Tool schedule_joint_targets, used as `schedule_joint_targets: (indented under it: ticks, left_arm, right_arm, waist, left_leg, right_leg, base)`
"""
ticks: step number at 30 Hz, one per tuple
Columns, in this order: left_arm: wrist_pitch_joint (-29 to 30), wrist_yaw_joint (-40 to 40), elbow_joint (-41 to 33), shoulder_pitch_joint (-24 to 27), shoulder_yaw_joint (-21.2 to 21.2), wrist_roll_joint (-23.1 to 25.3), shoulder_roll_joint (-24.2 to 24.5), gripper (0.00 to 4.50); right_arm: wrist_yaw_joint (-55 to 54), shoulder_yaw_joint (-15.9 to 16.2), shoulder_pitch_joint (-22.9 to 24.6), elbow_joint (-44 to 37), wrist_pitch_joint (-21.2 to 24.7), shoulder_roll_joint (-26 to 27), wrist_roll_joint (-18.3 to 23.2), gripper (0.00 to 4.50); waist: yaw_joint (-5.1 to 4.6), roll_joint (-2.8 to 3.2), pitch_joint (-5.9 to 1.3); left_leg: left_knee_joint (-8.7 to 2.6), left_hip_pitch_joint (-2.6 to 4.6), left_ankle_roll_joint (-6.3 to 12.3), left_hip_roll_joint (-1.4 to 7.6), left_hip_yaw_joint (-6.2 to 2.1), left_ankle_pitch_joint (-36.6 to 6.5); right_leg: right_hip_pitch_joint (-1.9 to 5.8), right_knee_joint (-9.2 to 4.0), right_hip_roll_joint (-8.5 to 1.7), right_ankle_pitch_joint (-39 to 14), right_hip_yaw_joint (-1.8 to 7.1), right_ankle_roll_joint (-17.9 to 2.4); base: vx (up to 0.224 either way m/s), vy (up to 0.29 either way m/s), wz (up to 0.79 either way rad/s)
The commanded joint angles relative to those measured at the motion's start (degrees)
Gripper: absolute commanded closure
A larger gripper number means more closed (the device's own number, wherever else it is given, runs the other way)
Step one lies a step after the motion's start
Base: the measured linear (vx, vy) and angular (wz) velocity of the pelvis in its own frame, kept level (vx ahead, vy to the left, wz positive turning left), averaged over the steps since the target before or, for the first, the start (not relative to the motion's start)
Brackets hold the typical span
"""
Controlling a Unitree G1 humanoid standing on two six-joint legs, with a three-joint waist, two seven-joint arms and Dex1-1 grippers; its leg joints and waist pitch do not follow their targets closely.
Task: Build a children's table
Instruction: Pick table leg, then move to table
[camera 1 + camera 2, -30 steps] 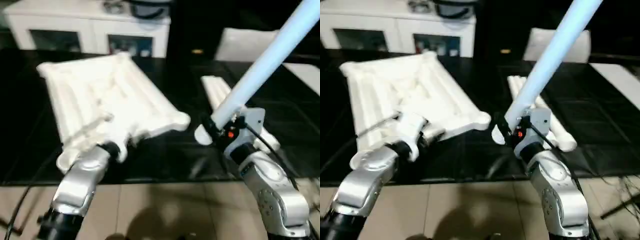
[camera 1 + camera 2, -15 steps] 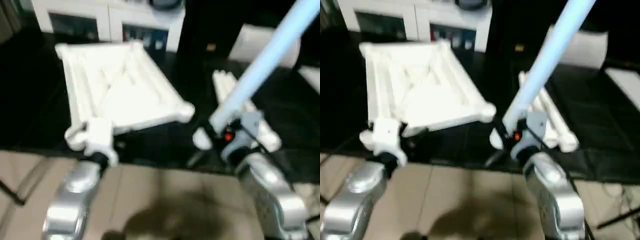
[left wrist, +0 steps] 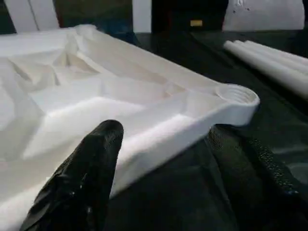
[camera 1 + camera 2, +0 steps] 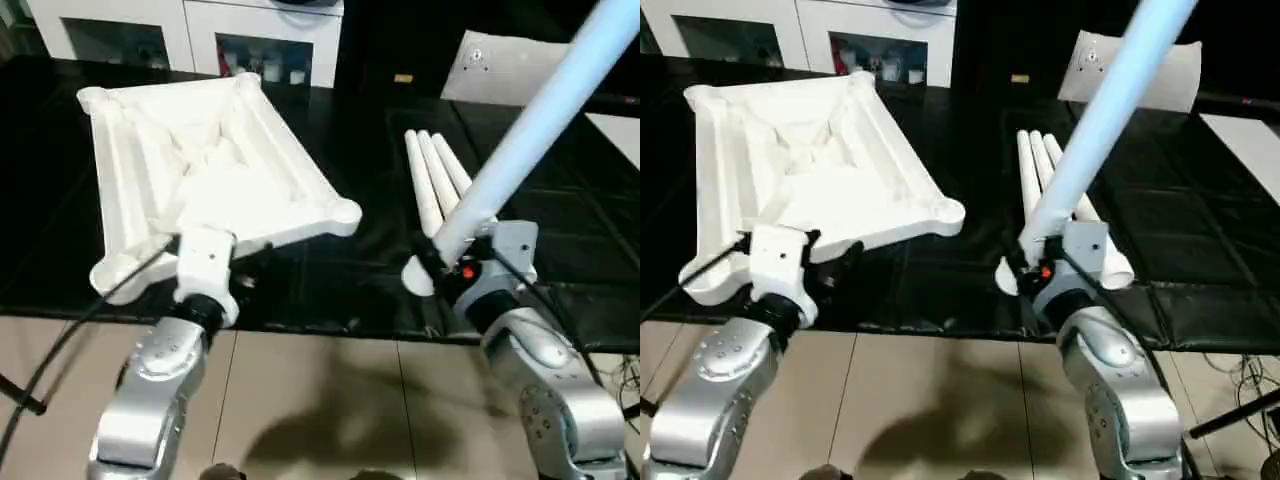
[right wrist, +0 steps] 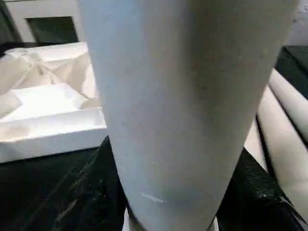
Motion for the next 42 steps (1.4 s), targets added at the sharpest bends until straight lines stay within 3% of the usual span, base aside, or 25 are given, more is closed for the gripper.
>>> schedule_joint_targets:
  ticks: [1,4,11,12,13,14,15,16,17,18,19,20,21,22,23,24,26,27,28,29,31,32,34,37,42]
  left_arm:
    - [-0.1,0.0,-0.7,-0.6,0.0,-0.2,0.1,1.19]
    - [-0.1,-0.4,-0.9,-0.3,0.2,-0.1,0.5,1.19]
    - [-0.2,-0.7,-1.3,0.1,0.8,-0.2,0.8,1.19]
    - [-0.1,-0.7,-1.3,0.1,0.8,-0.3,0.9,1.19]
    - [-0.2,-0.8,-1.4,0.1,0.7,-0.2,1.0,1.19]
    - [-0.2,-0.8,-1.4,0.2,0.7,-0.2,1.1,1.19]
    - [0.1,-0.9,-1.7,0.3,0.7,-0.3,1.2,1.19]
    - [0.0,-1.0,-1.8,0.4,0.6,-0.2,1.3,1.19]
    - [0.0,-1.1,-1.9,0.4,0.5,-0.1,1.4,1.19]
    - [0.1,-1.1,-2.0,0.5,0.5,-0.1,1.5,1.19]
    - [0.3,-1.1,-2.4,0.8,0.6,-0.2,1.5,1.19]
    - [0.7,-1.1,-2.7,1.0,0.6,-0.3,1.6,1.19]
    - [0.7,-1.1,-2.7,1.0,0.6,-0.3,1.6,1.19]
    - [1.0,-1.0,-3.1,1.3,0.6,-0.3,1.6,1.19]
    - [0.9,-1.1,-3.2,1.4,0.6,-0.4,1.6,1.19]
    - [0.9,-1.8,-3.9,2.2,0.0,-0.4,2.0,1.19]
    - [0.7,-2.6,-4.2,2.9,-0.7,-0.1,2.6,1.19]
    - [0.2,-3.6,-4.3,3.3,-1.5,0.4,3.4,1.19]
    - [0.7,-3.9,-4.0,3.3,-1.8,0.6,3.9,1.02]
    - [1.1,-4.0,-3.6,3.2,-2.1,0.8,4.4,0.92]
    - [1.7,-5.9,-2.8,2.9,-2.3,-0.7,5.1,0.82]
    - [1.7,-5.9,-2.8,2.9,-2.3,-0.7,5.1,0.73]
    - [3.1,-7.9,-1.8,1.9,-3.4,-0.3,7.1,0.51]
    - [3.7,-9.0,-0.5,0.9,-4.1,0.7,8.7,0.20]
    - [4.0,-11.3,3.6,-2.0,-3.6,0.3,10.4,0.20]
  right_arm:
    - [0.2,-0.1,0.2,-1.6,-0.4,-0.2,-0.5,2.54]
    - [0.7,0.4,-0.2,-1.3,-0.8,0.0,-0.3,2.54]
    - [1.9,1.6,-0.6,-1.0,-1.2,-0.8,-0.5,2.54]
    - [3.1,1.7,-0.7,-0.9,-0.5,-0.5,0.8,2.54]
    - [3.1,1.9,-0.6,-0.9,-0.2,-0.5,0.8,2.54]
    - [3.1,1.9,-0.6,-1.0,-0.2,-0.5,0.7,2.54]
    - [2.8,1.9,-0.5,-1.2,-0.9,-0.3,0.5,2.54]
    - [2.9,1.9,-0.4,-1.2,-1.4,-0.5,0.2,2.54]
    - [3.0,2.0,-0.4,-1.2,-1.7,-0.5,0.0,2.54]
    - [3.0,2.0,-0.4,-1.2,-1.7,-0.5,0.0,2.54]
    - [3.2,1.9,-0.2,-1.2,-1.7,-0.5,0.1,2.54]
    - [3.3,1.8,-0.1,-1.2,-1.7,-0.6,0.1,2.54]
    - [3.3,1.8,-0.1,-1.2,-1.7,-0.6,0.1,2.54]
    - [3.4,1.8,0.1,-1.2,-1.9,-0.7,0.1,2.54]
    - [3.4,1.7,0.1,-1.2,-2.0,-0.7,0.0,2.54]
    - [3.6,1.5,0.1,-0.8,-2.6,-0.9,-0.2,2.54]
    - [3.7,1.3,0.1,-0.6,-3.2,-1.1,-0.3,2.54]
    - [3.7,1.0,-0.1,-0.3,-3.6,-1.1,-0.1,2.54]
    - [3.7,0.8,-0.2,-0.1,-3.8,-1.0,-0.2,2.54]
    - [3.7,0.7,-0.3,0.1,-4.0,-1.0,-0.3,2.54]
    - [4.0,0.2,-0.5,0.4,-4.7,-0.6,-0.1,2.54]
    - [4.0,0.2,-0.5,0.4,-4.7,-0.6,-0.1,2.54]
    - [4.2,-0.1,-0.9,1.0,-4.9,-0.5,0.3,2.55]
    - [4.5,-0.4,-1.4,1.5,-5.2,-0.6,0.7,2.55]
    - [4.6,-1.0,-2.2,2.5,-5.9,-0.7,0.5,2.55]
  waist:
    - [-0.63,0.91,-1.71]
    - [-0.66,0.60,-1.05]
    - [0.29,0.61,-4.38]
    - [-0.50,0.86,-3.99]
    - [-0.76,1.17,-3.88]
    - [-1.13,0.39,-3.47]
    - [0.53,-2.56,-2.96]
    - [3.69,-0.93,-4.45]
    - [2.77,-2.02,-3.52]
    - [3.91,-0.48,-4.68]
    - [2.79,0.89,-5.24]
    - [1.93,2.65,-5.35]
    - [-2.09,3.84,-5.59]
    - [-3.07,2.59,-6.49]
    - [-2.14,3.07,-6.14]
    - [-1.86,1.86,-5.00]
    - [-1.69,-1.33,-5.26]
    - [-0.24,-4.61,-4.98]
    - [0.10,-4.47,-5.22]
    - [-0.05,-3.94,-5.81]
    - [-1.31,-2.96,-5.45]
    - [-1.47,-2.31,-5.12]
    - [-2.02,-1.59,-4.34]
    - [-2.87,-1.38,-3.25]
    - [-3.72,-1.31,-3.20]
  left_leg:
    - [-4.37,2.87,0.04,0.33,0.79,-29.7]
    - [-4.36,5.32,0.80,0.12,0.76,-34.5]
    - [-4.15,2.64,7.18,-1.34,1.88,-7.9]
    - [-5.40,8.06,4.18,1.55,1.87,-9.2]
    - [-5.71,11.41,2.86,3.43,2.19,-10.2]
    - [-5.85,12.77,2.35,4.33,2.39,-11.8]
    - [-3.36,4.96,4.85,-0.82,3.72,-12.5]
    - [2.26,0.85,7.00,-5.19,4.13,-13.0]
    - [4.50,-2.47,7.24,-4.06,2.06,-10.5]
    - [4.50,-5.18,6.79,-2.96,-0.01,-3.9]
    - [0.52,-4.31,7.14,-2.52,-0.37,3.1]
    - [-1.33,-0.80,9.13,-1.51,-1.43,6.6]
    - [-1.25,10.75,23.01,4.82,-9.33,13.5]
    - [-0.09,13.15,31.11,8.48,-11.10,20.1]
    - [0.68,11.85,30.70,6.74,-10.08,27.2]
    - [-0.09,7.74,28.83,4.00,-4.48,34.6]
    - [1.85,4.44,24.87,-1.63,0.46,34.3]
    - [2.61,0.59,17.78,-5.83,1.67,13.4]
    - [4.40,0.43,15.52,-6.45,0.69,5.0]
    - [2.35,-0.95,11.09,-4.57,-1.64,7.5]
    - [0.79,0.17,6.91,-4.63,-0.95,13.6]
    - [0.24,0.40,6.18,-4.04,-1.02,12.3]
    - [-1.38,0.97,4.71,-2.10,-0.67,-2.6]
    - [-2.07,1.59,2.70,-1.66,-0.77,-20.5]
    - [-1.60,1.43,2.71,-2.40,-1.06,-23.7]
  right_leg:
    - [1.95,-7.07,-3.29,-26.1,1.90,-4.8]
    - [2.30,-8.98,-3.73,-34.2,1.34,-4.4]
    - [8.27,-6.00,-2.34,-1.3,3.04,-7.2]
    - [4.20,-3.52,-0.54,1.1,3.36,-6.7]
    - [1.70,-2.27,-1.13,0.6,3.04,-7.2]
    - [0.07,-1.47,-1.54,0.0,2.95,-7.7]
    - [6.46,-3.49,-2.43,4.2,5.08,-7.0]
    - [12.09,-6.46,-6.79,6.9,11.22,-6.3]
    - [13.34,-6.76,-8.14,9.2,13.04,-8.4]
    - [14.97,-5.24,-7.32,20.7,11.09,-8.4]
    - [13.68,-2.23,-2.15,27.8,5.31,-3.3]
    - [10.91,-1.62,-0.51,23.9,1.93,-0.2]
    - [-1.88,5.17,-0.46,1.7,-0.63,4.1]
    - [-5.37,7.57,-3.69,-8.5,0.40,5.0]
    - [-5.92,8.33,-3.62,-6.7,0.12,5.9]
    - [-6.11,7.97,-3.07,2.2,-0.06,6.4]
    - [-4.76,-0.28,-4.29,19.2,2.10,1.8]
    - [-0.47,-5.34,-6.57,16.3,6.51,6.1]
    - [1.12,-4.26,-9.34,15.0,9.46,3.8]
    - [3.49,-2.79,-10.18,24.6,8.04,0.2]
    - [2.31,-1.95,-5.28,35.0,5.32,-4.9]
    - [1.98,-2.24,-5.08,30.1,4.82,-6.1]
    - [1.19,-3.90,-4.83,1.3,4.04,-7.9]
    - [-0.88,-6.25,-4.42,-24.4,3.76,-3.0]
    - [-1.58,-8.50,-4.42,-35.2,2.62,2.6]
  base:
    - [0.000,0.000,0.00]
    - [0.032,0.035,-0.04]
    - [0.110,0.027,-0.02]
    - [0.192,-0.030,-0.23]
    - [0.192,-0.030,-0.23]
    - [0.184,-0.050,-0.48]
    - [0.165,-0.023,-0.28]
    - [0.165,-0.023,-0.28]
    - [0.163,0.014,-0.09]
    - [0.127,0.066,-0.14]
    - [0.127,0.066,-0.14]
    - [0.084,0.072,-0.24]
    - [0.166,0.015,-0.01]
    - [0.166,0.015,-0.01]
    - [0.174,-0.001,0.20]
    - [0.100,0.014,0.04]
    - [0.080,-0.009,0.01]
    - [0.034,-0.069,-0.01]
    - [0.034,-0.069,-0.01]
    - [0.034,-0.078,-0.06]
    - [0.012,-0.067,-0.06]
    - [0.000,0.000,0.00]
    - [-0.077,-0.034,-0.07]
    - [-0.119,-0.004,-0.05]
    - [-0.099,-0.015,-0.01]
